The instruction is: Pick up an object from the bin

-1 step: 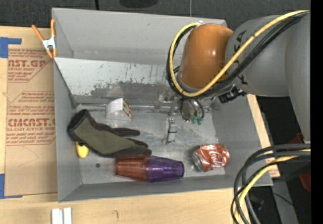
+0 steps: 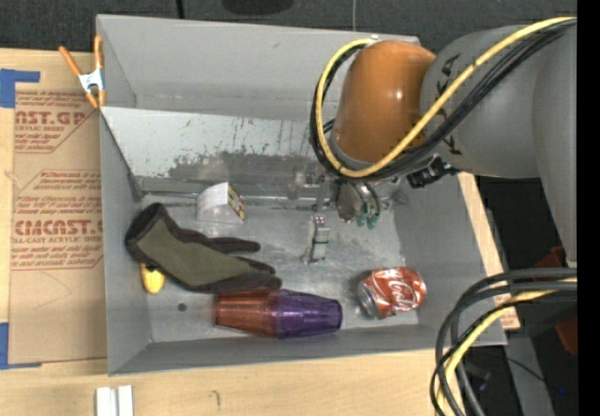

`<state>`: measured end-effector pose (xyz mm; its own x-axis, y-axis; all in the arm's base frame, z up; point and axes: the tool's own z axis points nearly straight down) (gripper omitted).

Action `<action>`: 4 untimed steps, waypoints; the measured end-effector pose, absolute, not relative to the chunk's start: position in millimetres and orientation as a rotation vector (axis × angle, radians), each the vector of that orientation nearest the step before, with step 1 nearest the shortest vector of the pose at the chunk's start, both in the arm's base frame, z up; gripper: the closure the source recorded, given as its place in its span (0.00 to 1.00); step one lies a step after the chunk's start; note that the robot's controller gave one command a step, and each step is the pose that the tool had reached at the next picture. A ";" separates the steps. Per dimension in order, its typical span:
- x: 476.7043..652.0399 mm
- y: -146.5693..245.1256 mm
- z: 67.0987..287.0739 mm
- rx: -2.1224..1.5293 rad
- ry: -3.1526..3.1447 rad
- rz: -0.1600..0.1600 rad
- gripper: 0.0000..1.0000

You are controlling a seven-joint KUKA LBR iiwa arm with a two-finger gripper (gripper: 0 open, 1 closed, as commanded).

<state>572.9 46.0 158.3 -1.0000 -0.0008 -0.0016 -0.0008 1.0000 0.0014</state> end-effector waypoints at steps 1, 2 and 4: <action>581.3 94.0 111.2 0.030 3.131 0.002 0.00; 576.3 138.9 76.4 -0.229 3.132 0.001 1.00; 570.5 137.9 126.2 -0.200 3.141 0.000 1.00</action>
Offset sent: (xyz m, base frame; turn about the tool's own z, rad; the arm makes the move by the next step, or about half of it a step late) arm 0.0033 0.0922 -0.0818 -0.1448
